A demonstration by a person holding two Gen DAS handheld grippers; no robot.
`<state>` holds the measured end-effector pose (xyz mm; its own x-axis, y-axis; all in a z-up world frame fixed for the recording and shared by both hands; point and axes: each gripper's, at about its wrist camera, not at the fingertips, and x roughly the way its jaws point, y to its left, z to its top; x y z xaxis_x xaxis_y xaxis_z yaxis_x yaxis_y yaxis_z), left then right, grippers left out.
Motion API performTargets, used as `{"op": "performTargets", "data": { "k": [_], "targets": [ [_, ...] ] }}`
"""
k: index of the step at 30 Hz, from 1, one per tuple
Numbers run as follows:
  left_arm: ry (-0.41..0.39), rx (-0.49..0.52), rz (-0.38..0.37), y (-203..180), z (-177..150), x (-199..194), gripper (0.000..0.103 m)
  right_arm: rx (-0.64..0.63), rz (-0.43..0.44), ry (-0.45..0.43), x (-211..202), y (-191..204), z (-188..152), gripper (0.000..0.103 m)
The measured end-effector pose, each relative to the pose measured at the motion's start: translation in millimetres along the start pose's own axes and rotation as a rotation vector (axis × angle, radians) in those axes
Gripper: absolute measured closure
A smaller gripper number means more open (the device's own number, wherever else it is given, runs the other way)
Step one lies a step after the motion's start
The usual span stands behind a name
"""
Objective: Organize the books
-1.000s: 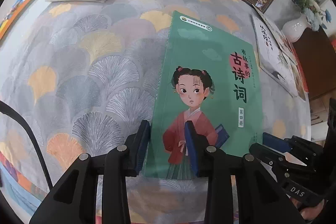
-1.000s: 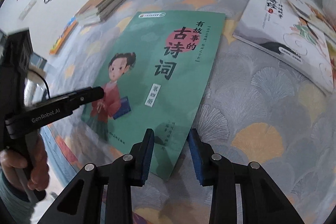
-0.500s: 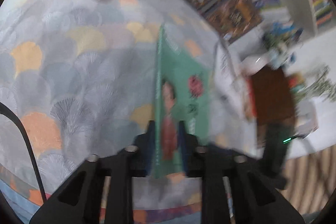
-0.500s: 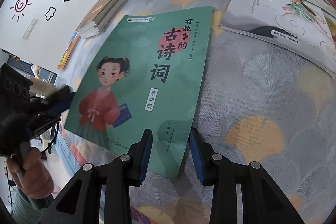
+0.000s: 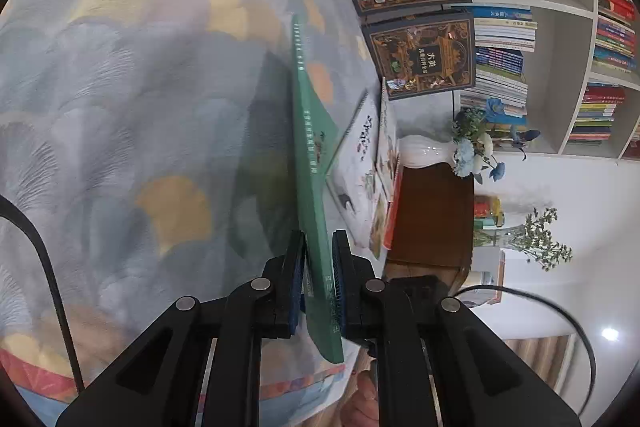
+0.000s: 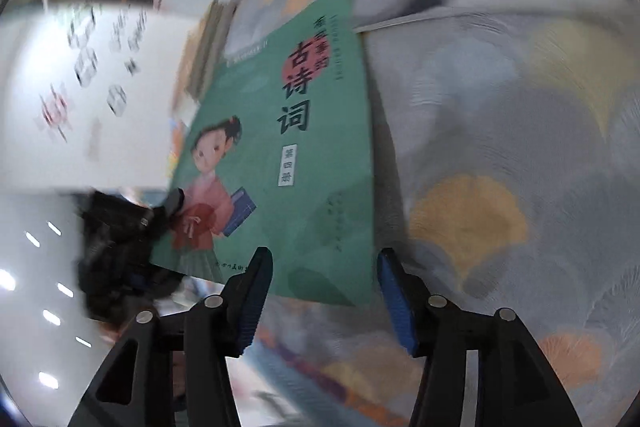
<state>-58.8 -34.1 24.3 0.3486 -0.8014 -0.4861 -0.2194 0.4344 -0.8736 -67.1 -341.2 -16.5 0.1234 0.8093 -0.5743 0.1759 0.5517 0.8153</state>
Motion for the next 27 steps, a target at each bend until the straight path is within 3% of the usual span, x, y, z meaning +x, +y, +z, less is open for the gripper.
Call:
{"op": "performTargets", "data": {
  "k": [6, 10, 12, 17, 22, 27],
  "targets": [
    [0.029, -0.079, -0.063, -2.7, 6.3, 4.3, 0.092, 0.122, 0.157, -0.001, 2.0, -28.2, 1.8, 0.045],
    [0.047, -0.085, -0.062, -6.1, 12.8, 5.4, 0.092, 0.165, 0.251, -0.007, 9.9, -32.8, 6.7, 0.045],
    [0.060, -0.070, -0.039, -7.0, 14.4, 5.4, 0.092, 0.176, 0.250, -0.057, 9.3, -30.4, 8.4, 0.060],
    [0.060, 0.011, 0.080, -10.4, 19.7, 4.8, 0.094, 0.088, 0.104, -0.114, 3.9, -14.3, 5.4, 0.074],
    [0.091, 0.173, 0.229, -21.4, 18.5, 8.4, 0.094, -0.114, -0.125, -0.155, 3.4, 26.8, -2.9, 0.075],
    [0.120, 0.283, 0.284, -26.8, 25.3, 5.6, 0.094, -0.206, -0.264, -0.182, 13.9, 55.3, -15.0, 0.075]
  ]
}}
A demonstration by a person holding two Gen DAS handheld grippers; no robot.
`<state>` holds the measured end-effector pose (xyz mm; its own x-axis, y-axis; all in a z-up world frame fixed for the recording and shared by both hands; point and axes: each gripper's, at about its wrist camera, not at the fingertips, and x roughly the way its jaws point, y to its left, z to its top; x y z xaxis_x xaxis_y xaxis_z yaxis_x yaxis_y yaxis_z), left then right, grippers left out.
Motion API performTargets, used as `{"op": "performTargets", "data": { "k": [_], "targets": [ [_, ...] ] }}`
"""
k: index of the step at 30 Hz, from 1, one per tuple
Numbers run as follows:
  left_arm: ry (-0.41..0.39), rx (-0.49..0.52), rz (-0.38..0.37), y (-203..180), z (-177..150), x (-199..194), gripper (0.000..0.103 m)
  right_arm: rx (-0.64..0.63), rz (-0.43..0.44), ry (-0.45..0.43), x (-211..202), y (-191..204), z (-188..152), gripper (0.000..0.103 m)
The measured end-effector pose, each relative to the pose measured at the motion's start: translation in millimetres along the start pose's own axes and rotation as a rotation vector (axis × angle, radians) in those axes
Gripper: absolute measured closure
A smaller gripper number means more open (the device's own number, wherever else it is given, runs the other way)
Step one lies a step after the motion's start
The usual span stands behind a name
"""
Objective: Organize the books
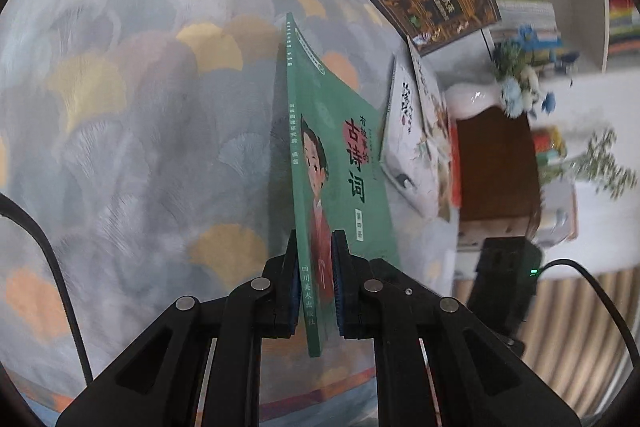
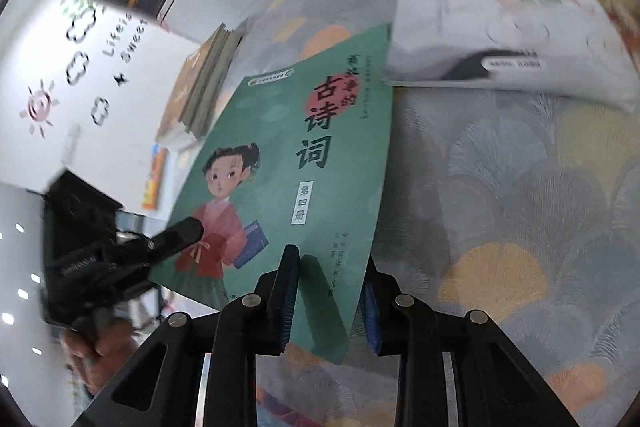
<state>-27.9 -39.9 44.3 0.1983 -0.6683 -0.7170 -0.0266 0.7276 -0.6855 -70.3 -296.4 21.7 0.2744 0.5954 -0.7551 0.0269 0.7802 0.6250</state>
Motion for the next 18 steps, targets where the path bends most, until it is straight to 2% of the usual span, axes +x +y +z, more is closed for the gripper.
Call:
{"op": "performTargets", "data": {
  "k": [3, 9, 12, 18],
  "targets": [
    [0.003, 0.059, 0.021, 0.8, 7.0, -8.7, 0.094, -0.017, -0.025, -0.007, 3.4, 13.0, -5.2, 0.075],
    [-0.007, 0.155, 0.021, 0.8, 22.1, -29.1, 0.094, -0.161, -0.133, -0.055, 5.4, 63.3, -12.2, 0.075],
    [-0.035, 0.182, -0.005, 4.2, 35.1, -46.3, 0.094, -0.223, -0.143, -0.080, 6.4, 91.9, -12.3, 0.075],
    [-0.073, 0.218, -0.051, 20.1, 68.9, -84.4, 0.090, -0.221, -0.109, -0.157, 9.1, 134.1, 6.2, 0.075]
  ]
}}
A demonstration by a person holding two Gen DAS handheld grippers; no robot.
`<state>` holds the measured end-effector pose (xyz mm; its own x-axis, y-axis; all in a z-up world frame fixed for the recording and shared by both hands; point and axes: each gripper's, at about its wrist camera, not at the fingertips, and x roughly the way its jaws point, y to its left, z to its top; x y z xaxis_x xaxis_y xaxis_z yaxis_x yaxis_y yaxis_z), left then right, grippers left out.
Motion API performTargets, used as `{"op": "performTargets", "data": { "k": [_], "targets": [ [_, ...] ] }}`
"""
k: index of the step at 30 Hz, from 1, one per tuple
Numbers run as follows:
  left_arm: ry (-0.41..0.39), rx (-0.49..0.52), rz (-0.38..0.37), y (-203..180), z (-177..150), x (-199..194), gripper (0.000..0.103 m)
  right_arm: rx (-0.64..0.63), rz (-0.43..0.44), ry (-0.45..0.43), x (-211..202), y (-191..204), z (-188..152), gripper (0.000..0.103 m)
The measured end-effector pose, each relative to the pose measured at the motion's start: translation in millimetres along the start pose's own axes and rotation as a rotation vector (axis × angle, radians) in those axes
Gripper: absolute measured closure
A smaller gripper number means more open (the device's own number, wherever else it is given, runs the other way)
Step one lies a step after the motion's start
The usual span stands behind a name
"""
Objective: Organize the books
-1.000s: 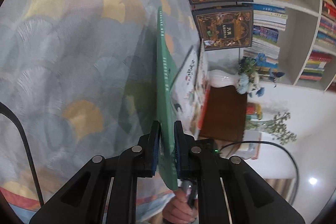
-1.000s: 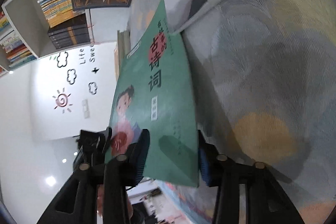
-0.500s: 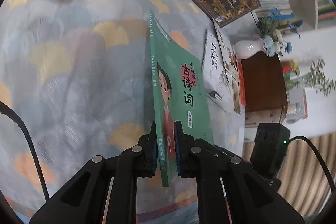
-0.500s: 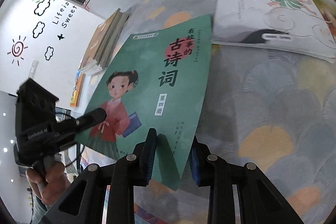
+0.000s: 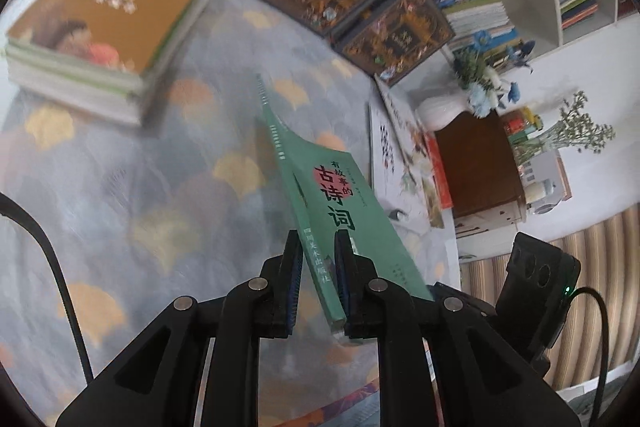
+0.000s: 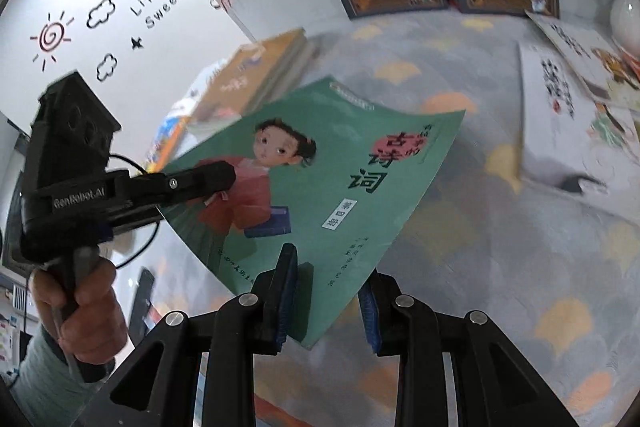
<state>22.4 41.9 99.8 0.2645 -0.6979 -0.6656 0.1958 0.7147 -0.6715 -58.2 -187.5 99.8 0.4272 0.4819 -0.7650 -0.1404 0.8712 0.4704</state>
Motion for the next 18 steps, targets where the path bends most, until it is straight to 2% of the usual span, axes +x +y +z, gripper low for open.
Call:
{"op": "performTargets", "data": {
  "k": [8, 13, 18],
  "targets": [
    [-0.103, 0.044, -0.049, 33.8, 55.6, -53.1, 0.090, -0.056, 0.034, -0.105, 24.3, 64.0, 63.5, 0.075],
    [-0.157, 0.015, -0.020, 79.2, 94.8, -75.4, 0.090, -0.093, 0.043, -0.085, 75.4, 102.4, 104.7, 0.073],
    [-0.184, -0.046, -0.001, 127.1, 116.8, -85.4, 0.090, -0.102, 0.066, -0.042, 126.2, 127.8, 135.1, 0.073]
  ]
}}
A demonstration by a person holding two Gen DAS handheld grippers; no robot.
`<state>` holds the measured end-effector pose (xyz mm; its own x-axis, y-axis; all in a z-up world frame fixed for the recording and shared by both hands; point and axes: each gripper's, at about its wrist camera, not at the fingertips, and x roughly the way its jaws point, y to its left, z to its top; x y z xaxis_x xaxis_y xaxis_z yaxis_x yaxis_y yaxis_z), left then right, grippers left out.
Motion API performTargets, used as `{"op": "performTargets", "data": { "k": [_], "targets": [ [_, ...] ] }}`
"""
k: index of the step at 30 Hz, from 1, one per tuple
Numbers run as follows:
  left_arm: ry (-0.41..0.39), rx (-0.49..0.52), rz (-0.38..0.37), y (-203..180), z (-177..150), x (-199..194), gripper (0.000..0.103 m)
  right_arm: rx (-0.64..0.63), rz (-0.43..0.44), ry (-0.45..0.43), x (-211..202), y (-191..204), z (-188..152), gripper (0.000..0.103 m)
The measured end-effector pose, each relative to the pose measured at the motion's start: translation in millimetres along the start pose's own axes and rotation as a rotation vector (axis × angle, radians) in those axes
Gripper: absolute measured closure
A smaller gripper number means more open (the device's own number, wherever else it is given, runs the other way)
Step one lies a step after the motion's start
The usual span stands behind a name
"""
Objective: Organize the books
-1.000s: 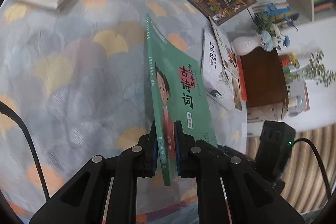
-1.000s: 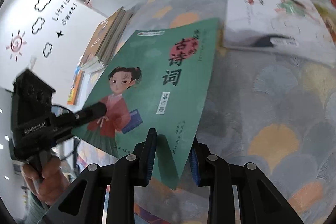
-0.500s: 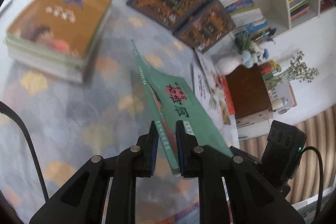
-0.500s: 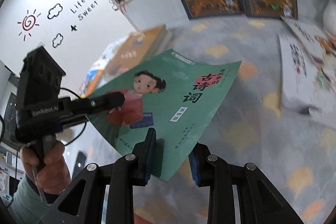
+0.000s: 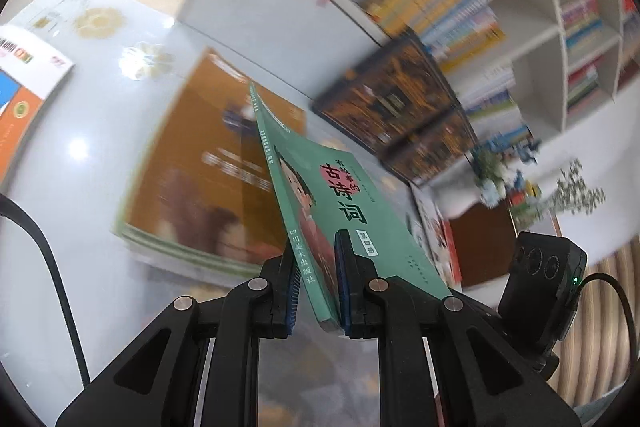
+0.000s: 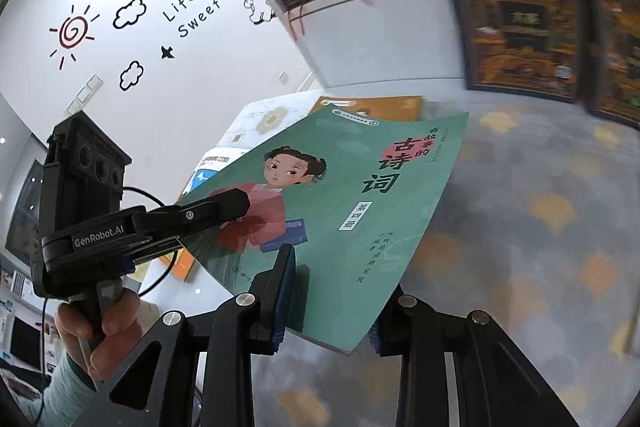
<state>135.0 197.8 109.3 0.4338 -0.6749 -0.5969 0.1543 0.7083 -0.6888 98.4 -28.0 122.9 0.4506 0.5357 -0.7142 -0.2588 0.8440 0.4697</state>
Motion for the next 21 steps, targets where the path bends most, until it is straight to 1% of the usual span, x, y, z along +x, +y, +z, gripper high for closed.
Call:
{"op": "performTargets", "data": {
  "k": [3, 6, 10, 14, 16, 17, 19, 21],
  "targets": [
    [0.000, -0.019, 0.016, 19.5, 9.3, 4.6, 0.091, 0.004, -0.015, 0.029, 21.9, 4.1, 10.1, 0.073],
    [-0.003, -0.046, 0.010, 36.5, 17.8, 10.0, 0.092, 0.001, -0.031, 0.040, 37.6, 4.1, 19.2, 0.073],
    [0.000, -0.068, 0.014, 51.1, 28.8, 19.8, 0.092, 0.036, -0.055, 0.069, 59.5, -1.0, 30.9, 0.073],
    [0.007, -0.099, 0.055, 64.4, 34.9, 26.8, 0.092, 0.080, -0.059, 0.102, 80.3, -8.5, 38.4, 0.072],
    [-0.009, -0.118, 0.094, 70.3, 31.7, 22.7, 0.090, 0.103, -0.066, 0.144, 92.6, -17.1, 37.1, 0.067],
    [-0.023, -0.134, 0.117, 74.1, 27.9, 18.5, 0.089, 0.110, -0.059, 0.163, 96.8, -20.5, 36.0, 0.063],
    [-0.043, -0.153, 0.149, 80.0, 18.7, 9.1, 0.089, 0.089, -0.046, 0.156, 95.2, -19.7, 33.9, 0.057],
    [-0.063, -0.179, 0.145, 84.1, 9.3, -2.4, 0.087, 0.067, -0.050, 0.168, 93.3, -16.9, 30.0, 0.051]
  ]
}}
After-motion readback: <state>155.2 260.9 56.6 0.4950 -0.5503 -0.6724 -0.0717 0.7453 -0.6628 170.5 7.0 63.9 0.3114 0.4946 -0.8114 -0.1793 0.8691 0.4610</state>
